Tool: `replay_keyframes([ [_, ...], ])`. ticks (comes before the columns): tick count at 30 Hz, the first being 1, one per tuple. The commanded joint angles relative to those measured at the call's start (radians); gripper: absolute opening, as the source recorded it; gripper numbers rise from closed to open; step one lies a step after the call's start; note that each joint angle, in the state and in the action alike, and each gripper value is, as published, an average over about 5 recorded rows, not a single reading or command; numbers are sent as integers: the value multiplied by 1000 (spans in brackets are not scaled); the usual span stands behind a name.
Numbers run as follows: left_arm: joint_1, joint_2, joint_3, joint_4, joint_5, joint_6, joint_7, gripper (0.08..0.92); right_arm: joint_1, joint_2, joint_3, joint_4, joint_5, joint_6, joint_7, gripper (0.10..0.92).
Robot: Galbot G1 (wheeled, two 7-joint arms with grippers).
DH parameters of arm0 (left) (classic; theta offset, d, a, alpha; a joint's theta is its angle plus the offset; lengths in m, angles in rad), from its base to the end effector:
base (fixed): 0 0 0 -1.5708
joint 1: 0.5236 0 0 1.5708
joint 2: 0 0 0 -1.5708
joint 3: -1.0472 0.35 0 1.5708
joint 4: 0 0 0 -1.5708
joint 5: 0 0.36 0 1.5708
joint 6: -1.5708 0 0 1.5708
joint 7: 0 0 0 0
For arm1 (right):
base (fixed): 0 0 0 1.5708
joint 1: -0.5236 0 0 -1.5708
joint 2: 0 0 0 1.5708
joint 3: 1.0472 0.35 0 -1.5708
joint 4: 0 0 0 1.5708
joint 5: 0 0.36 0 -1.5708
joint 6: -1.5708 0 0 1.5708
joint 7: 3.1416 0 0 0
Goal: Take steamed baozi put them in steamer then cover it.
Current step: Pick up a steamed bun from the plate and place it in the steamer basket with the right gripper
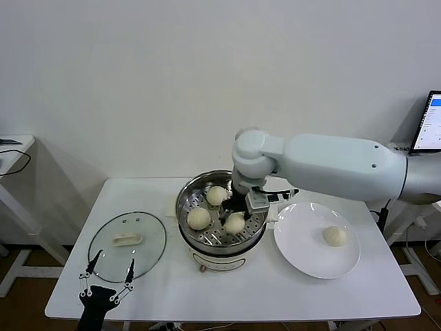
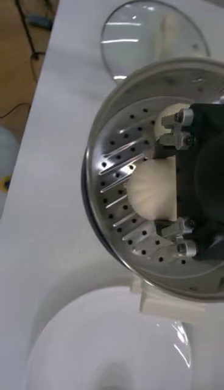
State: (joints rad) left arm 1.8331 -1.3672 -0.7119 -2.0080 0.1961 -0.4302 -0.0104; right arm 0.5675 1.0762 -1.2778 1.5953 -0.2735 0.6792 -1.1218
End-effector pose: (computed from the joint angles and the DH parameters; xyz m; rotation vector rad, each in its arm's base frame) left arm 0.0983 0.0997 -0.3547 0.1280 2.9670 0.6913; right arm 0.4698 0.1464 -0.0617 -1.9475 -0.1569 -2.1268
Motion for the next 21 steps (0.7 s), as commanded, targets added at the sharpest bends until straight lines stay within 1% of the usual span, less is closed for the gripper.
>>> replay_keyframes([
  [1,-1,0,-2,2,-1,-4,-2,823,-31,26,-15,-2,-34,35,2,662],
  [9,-1,-1,-7,5,-1,-11,-7,823,-60,45,-13,-13,-48,25,-4,685],
  [12,-3,-2,-9,7,-1,-13,-8,823,-66,52,-11,-20,-53,19,-3,723],
  [17,-6,-3,-8,11,-1,-15,-9,823,-68,54,5,-24,-53,11,-3,811],
  [21,-8,-3,-7,13,-1,-14,-10,823,-43,23,43,-20,-17,-11,-28,822],
])
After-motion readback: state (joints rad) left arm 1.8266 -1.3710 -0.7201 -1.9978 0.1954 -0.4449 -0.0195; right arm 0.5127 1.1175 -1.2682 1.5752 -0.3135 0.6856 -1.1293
